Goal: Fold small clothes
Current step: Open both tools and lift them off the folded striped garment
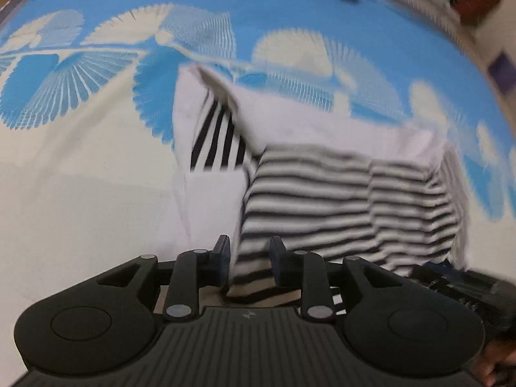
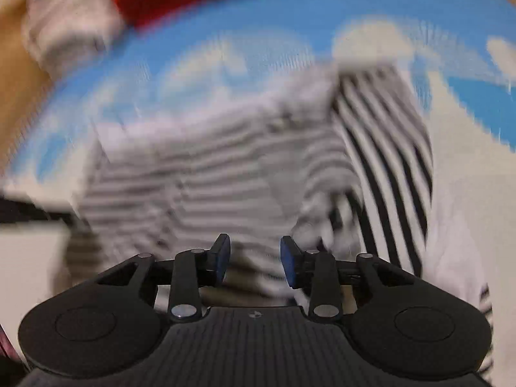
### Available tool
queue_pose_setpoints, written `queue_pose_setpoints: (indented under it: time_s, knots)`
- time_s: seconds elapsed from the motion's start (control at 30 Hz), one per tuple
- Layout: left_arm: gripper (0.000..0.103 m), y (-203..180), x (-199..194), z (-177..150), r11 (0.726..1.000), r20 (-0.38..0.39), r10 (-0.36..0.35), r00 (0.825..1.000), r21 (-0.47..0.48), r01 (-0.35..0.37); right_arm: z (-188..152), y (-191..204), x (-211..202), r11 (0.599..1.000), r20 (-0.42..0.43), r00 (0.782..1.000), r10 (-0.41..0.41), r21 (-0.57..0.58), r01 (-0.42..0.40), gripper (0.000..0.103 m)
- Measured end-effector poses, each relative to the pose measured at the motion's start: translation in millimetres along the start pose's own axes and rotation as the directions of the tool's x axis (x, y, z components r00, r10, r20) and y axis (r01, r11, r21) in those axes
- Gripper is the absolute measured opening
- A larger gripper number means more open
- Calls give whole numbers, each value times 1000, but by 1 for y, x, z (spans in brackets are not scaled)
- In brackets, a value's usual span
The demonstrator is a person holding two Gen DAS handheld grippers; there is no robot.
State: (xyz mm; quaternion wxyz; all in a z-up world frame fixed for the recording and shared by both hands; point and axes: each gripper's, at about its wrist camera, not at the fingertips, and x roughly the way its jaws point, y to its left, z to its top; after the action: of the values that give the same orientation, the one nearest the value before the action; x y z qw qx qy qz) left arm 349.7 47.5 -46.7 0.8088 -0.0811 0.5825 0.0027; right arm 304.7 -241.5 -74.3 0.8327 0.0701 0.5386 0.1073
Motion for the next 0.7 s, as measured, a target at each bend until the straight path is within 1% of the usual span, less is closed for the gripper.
queue_pose_setpoints:
  time_s: [0.03,0.07,0.1,0.13,0.2,0.23,0.27,0.3,0.37,0.4,0.43,0.47,0.5,0.57,0.63,0.7]
  knots:
    - [33,0,14,-5,1000,-52,24,998,14,-23,-4,-2,-4,1000,7,1000,-18,-13,18,33]
    - [33,2,23,-11,998,-117,60,991,18,-58,0,0,-13,999,20,999,-43,-17,43,33]
    - [33,6,22,-15,997,-131,71,989,-4,-72,1,1,-26,998,42,997,-62,-20,63,33]
    - [33,8,9,-19,997,-93,67,993,-39,-71,3,4,-41,997,82,994,-66,-20,68,34]
    - [32,2,-22,-25,995,10,97,995,-34,-96,-3,5,-82,997,184,981,-61,-42,69,34]
    - [32,-3,-40,-30,994,72,108,992,-19,-107,-6,5,-97,995,219,974,-64,-61,79,34]
    - [33,-10,-60,-37,994,130,105,986,-9,-104,-13,7,-117,991,269,961,-72,-89,100,35]
    - [33,-14,-76,-46,996,169,87,982,-4,-87,-18,8,-130,987,304,949,-80,-108,118,35]
    - [33,-20,-106,-67,999,226,47,973,9,-50,-38,7,-161,979,374,923,-93,-133,153,36]
    - [33,-21,-120,-80,999,255,36,966,24,-44,-45,2,-171,979,396,913,-97,-128,160,36]
    - [37,-22,-133,-94,998,288,25,957,44,-39,-58,-2,-183,980,418,903,-102,-112,163,36]
    - [43,-22,-147,-112,997,324,17,946,63,-39,-67,-6,-189,982,431,896,-107,-92,162,38]
    - [46,-21,-159,-130,996,351,13,936,76,-42,-77,-10,-192,985,440,891,-114,-68,159,40]
    - [47,-16,-176,-169,994,380,-1,925,102,-41,-104,-18,-200,988,454,882,-130,-16,154,42]
    - [47,-11,-180,-201,991,388,7,922,119,-58,-131,-27,-199,989,450,881,-144,37,143,43]
    - [47,-8,-174,-235,987,418,13,908,142,-80,-160,-39,-195,985,437,884,-167,105,135,43]
